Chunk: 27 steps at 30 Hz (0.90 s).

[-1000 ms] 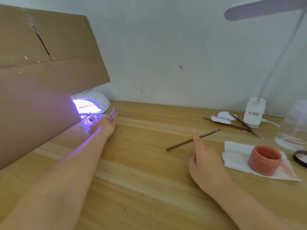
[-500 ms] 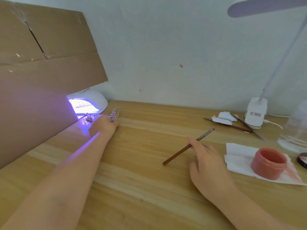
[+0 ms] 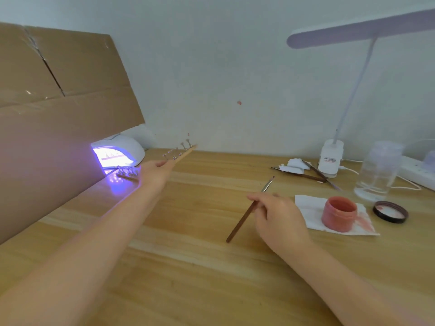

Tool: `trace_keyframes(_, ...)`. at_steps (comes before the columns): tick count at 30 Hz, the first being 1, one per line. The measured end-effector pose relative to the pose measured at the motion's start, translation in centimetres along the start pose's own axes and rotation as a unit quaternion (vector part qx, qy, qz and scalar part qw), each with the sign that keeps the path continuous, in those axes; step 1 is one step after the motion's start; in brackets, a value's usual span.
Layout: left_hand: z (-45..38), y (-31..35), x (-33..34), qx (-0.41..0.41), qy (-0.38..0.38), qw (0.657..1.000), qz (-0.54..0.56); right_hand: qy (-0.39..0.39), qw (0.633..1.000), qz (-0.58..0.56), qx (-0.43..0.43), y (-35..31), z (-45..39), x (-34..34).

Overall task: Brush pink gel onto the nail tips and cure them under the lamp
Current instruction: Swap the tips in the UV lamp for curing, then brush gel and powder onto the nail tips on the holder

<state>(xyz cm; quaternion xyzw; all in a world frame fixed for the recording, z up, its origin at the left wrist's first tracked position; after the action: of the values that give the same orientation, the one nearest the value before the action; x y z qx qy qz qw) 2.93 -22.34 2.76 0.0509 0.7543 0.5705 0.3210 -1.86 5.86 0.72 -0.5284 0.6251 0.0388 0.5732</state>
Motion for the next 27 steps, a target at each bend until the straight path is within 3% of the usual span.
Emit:
trace_keyframes(7,8.1,6.4,5.2,0.059,-0.142,0.986,0.062,0.038,0.999,0.008,0.016,0.9,1.2,-6.9)
trace_keyframes(11,13.2,9.0,9.2,0.079,-0.247,0.960,0.103,0.107,0.993,0.008,0.055,6.1,4.8,-12.1)
trace_keyframes(18,20.1,10.6,15.1,0.150,-0.391,0.906,0.070,0.206,0.964,-0.044,0.163,14.7,10.2,-16.8)
trace_keyframes(27,22.8,9.0,18.0,0.228,-0.418,0.879,-0.023,0.264,0.936,-0.136,0.188,18.2,11.2,-17.3)
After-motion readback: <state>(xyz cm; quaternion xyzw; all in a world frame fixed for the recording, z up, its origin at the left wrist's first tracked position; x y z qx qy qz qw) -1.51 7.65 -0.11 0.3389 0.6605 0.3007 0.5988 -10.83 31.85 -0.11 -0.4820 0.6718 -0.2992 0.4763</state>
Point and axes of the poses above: each hand's wrist, its own z-axis away from the middle knuckle, its own x-axis out of the palm, y = z × x, the point moved 1 cm from there along -z, towards the middle knuckle, and after that the axes turned 11 degrees about -y, right-handed, at the moved point
